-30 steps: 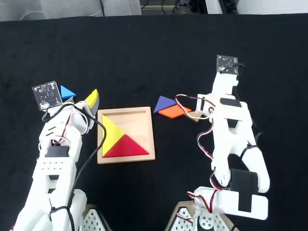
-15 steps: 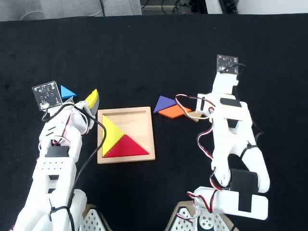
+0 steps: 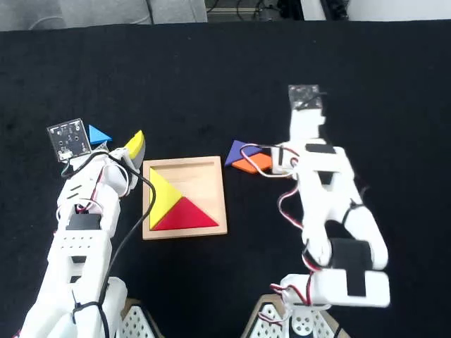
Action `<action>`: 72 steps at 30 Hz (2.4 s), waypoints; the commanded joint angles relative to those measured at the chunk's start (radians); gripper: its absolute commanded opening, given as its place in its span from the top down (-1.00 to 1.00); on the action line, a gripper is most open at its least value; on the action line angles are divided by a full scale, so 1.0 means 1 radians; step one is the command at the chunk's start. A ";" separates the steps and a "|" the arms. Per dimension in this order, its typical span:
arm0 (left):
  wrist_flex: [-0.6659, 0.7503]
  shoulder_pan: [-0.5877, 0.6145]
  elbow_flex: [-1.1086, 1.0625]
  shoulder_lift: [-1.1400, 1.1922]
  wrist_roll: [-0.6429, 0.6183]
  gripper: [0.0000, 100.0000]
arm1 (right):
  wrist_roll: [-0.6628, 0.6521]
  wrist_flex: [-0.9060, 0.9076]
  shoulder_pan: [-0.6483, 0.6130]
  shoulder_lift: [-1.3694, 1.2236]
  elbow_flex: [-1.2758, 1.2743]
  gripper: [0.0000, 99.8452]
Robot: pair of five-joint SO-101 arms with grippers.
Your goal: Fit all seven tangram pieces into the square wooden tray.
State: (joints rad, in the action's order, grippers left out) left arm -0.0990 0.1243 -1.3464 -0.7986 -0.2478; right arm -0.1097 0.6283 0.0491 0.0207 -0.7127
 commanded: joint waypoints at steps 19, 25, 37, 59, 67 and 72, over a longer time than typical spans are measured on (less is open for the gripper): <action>0.005 0.008 0.054 -0.014 -0.006 0.46 | -0.103 0.046 -0.089 0.047 0.073 0.69; 0.005 0.008 0.051 -0.014 -0.006 0.46 | -0.192 0.023 -0.146 0.048 0.048 0.69; 0.005 0.008 0.050 -0.014 -0.006 0.46 | -0.196 0.049 -0.147 -0.122 0.182 0.69; 0.005 0.008 0.053 -0.014 -0.006 0.46 | -0.201 0.569 -0.249 -0.122 0.338 0.69; 0.006 0.008 0.056 -0.014 -0.006 0.46 | -0.201 0.465 -0.157 0.019 0.255 0.69; 0.006 0.008 0.056 -0.014 -0.006 0.46 | -0.196 0.365 -0.230 0.159 0.119 0.69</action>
State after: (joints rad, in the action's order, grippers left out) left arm -0.0990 0.1243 -1.3464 -0.7986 -0.2478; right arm -0.3030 1.0579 -0.1396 0.0790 -0.5501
